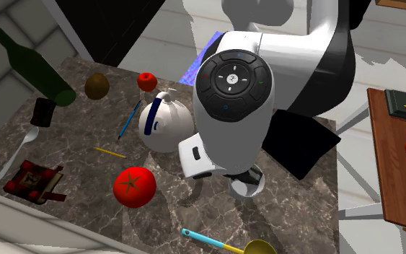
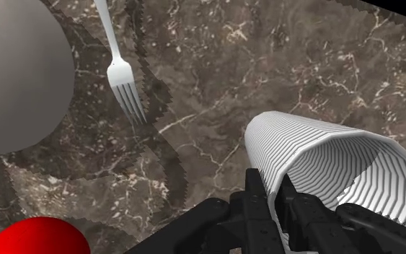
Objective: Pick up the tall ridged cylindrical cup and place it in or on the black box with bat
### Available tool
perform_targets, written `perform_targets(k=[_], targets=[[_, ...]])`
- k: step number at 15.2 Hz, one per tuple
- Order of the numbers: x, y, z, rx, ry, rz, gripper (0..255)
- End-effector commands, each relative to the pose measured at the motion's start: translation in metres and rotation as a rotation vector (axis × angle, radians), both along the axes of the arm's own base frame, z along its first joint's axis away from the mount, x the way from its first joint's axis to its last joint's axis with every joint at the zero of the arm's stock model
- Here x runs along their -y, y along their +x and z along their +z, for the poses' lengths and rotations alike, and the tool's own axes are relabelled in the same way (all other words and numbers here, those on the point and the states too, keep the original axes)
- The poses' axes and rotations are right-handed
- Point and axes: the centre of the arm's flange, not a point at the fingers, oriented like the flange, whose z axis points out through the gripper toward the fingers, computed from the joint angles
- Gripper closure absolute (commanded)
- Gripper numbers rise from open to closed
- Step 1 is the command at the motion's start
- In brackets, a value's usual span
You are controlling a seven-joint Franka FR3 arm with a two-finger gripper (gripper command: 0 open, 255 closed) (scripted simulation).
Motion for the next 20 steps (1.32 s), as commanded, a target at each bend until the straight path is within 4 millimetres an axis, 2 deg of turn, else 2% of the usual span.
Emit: perform_targets(k=[1, 20], targets=[[0.0, 0.0, 0.01, 0.0, 0.0, 0.0, 255], [0.0, 0.0, 0.111, 0.0, 0.0, 0.0, 255]])
